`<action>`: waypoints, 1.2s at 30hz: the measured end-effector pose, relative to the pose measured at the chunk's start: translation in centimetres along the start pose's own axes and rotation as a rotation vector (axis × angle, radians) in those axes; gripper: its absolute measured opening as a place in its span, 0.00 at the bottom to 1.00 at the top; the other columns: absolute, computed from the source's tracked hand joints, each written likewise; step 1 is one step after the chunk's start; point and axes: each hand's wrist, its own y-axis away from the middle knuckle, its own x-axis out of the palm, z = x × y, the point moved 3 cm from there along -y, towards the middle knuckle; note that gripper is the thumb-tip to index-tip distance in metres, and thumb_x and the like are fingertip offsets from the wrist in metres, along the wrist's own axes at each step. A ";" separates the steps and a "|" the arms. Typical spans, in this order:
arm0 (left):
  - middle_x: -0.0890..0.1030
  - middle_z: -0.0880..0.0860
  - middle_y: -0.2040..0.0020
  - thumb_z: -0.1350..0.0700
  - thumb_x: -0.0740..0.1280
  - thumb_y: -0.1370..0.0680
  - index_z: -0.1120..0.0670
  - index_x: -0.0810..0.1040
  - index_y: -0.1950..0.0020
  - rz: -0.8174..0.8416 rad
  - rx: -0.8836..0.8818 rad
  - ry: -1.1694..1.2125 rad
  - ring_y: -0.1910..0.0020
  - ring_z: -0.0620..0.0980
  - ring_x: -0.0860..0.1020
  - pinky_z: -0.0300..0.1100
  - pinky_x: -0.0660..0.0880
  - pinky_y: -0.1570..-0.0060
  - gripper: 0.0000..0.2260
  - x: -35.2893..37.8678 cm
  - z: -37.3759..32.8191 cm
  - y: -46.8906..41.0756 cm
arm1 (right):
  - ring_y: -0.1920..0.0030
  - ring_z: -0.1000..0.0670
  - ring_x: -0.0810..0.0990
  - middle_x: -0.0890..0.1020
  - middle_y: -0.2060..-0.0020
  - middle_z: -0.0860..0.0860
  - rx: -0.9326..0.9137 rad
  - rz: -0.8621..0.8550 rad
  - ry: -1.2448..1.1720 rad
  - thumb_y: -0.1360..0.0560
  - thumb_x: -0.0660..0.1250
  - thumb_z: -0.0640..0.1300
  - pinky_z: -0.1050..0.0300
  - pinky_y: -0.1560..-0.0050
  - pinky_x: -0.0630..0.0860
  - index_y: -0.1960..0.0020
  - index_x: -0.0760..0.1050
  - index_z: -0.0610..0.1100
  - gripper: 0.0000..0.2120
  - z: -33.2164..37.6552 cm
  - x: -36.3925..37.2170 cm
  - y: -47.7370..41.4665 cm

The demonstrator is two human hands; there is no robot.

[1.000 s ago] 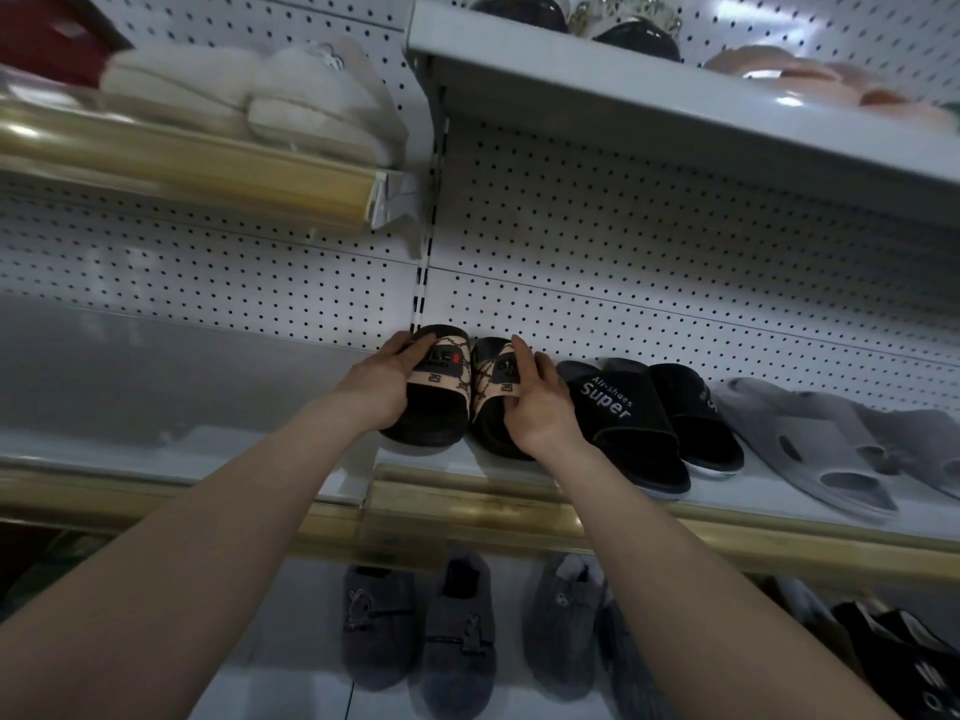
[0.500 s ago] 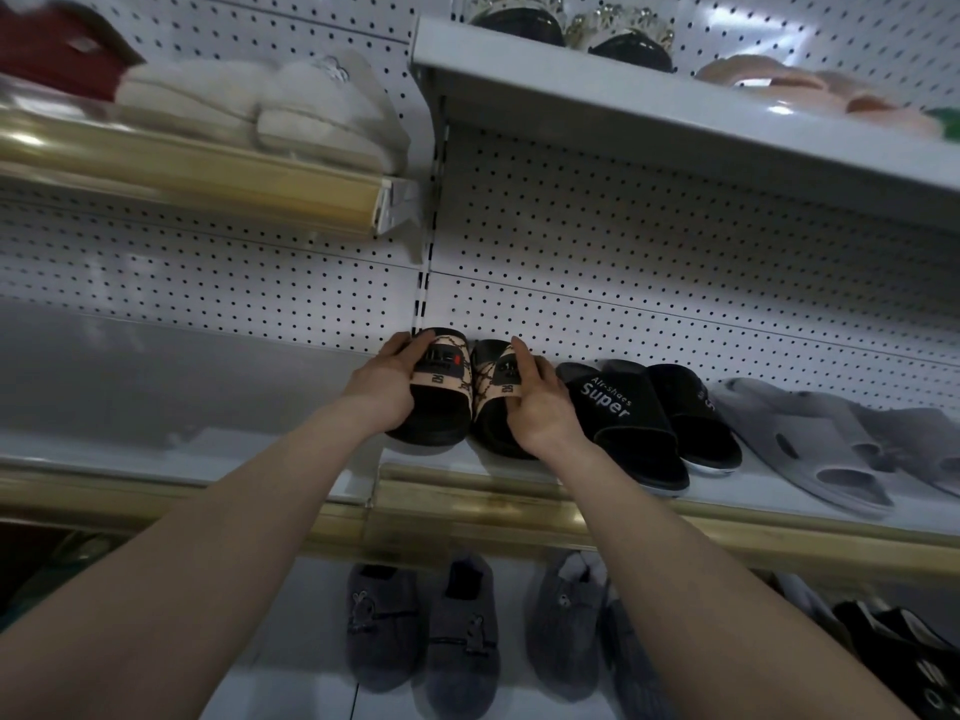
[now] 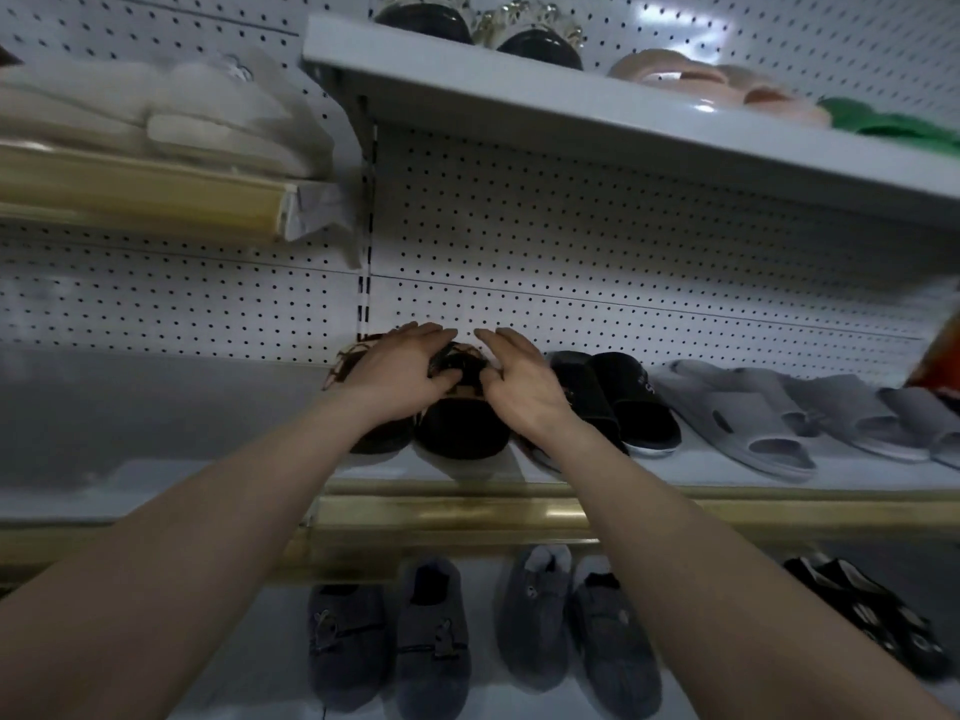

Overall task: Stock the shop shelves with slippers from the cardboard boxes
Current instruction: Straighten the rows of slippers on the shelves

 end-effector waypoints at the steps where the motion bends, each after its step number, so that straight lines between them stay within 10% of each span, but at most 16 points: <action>1: 0.62 0.50 0.23 0.42 0.63 0.21 0.47 0.61 0.22 0.009 0.018 0.000 0.24 0.52 0.59 0.47 0.56 0.27 0.29 0.4 -0.7 -0.4 | 0.25 0.45 0.61 0.66 0.25 0.44 -0.005 -0.042 0.015 0.22 0.59 0.39 0.53 0.25 0.60 0.24 0.65 0.46 0.26 -0.6 -0.8 0.1; 10: 0.59 0.54 0.22 0.37 0.63 0.23 0.53 0.56 0.21 0.114 0.203 -0.048 0.24 0.53 0.59 0.44 0.57 0.28 0.36 4.1 -9.0 -3.2 | 0.29 0.42 0.68 0.72 0.31 0.43 0.171 -0.199 0.126 0.28 0.58 0.32 0.48 0.30 0.67 0.27 0.69 0.42 0.29 -9.8 -6.5 1.5; 26: 0.54 0.59 0.22 0.39 0.61 0.22 0.54 0.44 0.20 0.317 0.122 -0.048 0.25 0.58 0.58 0.51 0.61 0.28 0.39 8.6 -11.8 -5.0 | 0.21 0.41 0.47 0.46 0.20 0.54 0.242 0.236 0.320 0.25 0.64 0.32 0.38 0.24 0.57 0.20 0.46 0.57 0.44 -17.4 -6.8 -1.5; 36: 0.48 0.58 0.20 0.44 0.64 0.21 0.55 0.44 0.20 0.318 0.094 0.006 0.22 0.58 0.49 0.49 0.52 0.24 0.39 9.3 -12.1 -5.5 | 0.25 0.38 0.58 0.52 0.21 0.50 0.175 0.183 0.295 0.25 0.62 0.33 0.41 0.27 0.62 0.21 0.50 0.55 0.40 -18.6 -6.0 -1.5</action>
